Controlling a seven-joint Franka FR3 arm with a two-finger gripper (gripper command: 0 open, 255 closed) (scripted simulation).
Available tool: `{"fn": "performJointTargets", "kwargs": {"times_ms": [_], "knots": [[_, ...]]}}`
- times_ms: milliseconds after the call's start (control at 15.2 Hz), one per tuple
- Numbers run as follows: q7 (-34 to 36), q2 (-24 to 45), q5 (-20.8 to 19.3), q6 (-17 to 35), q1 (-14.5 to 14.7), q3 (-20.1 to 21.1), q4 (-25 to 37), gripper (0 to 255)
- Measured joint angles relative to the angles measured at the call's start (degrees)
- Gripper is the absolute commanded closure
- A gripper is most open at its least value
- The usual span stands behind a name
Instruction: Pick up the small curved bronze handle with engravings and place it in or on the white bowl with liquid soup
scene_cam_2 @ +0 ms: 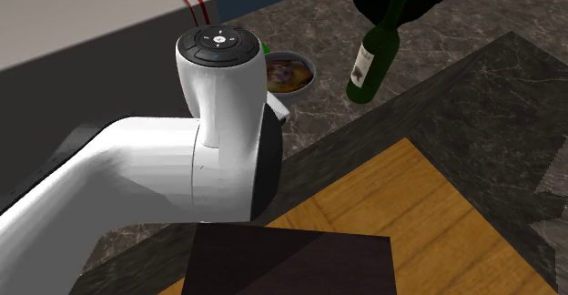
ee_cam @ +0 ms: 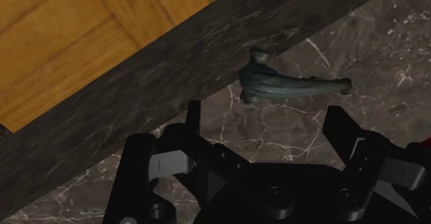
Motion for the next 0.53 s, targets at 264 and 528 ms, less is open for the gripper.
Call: {"fn": "performJointTargets", "kwargs": {"times_ms": [264, 528], "knots": [[-0.18, 7.16, 2.75, 9.06, 2.33, 1.98, -2.72, 0], [-0.62, 12.88, 4.65, 15.54, 3.82, 3.05, -3.86, 0]]}}
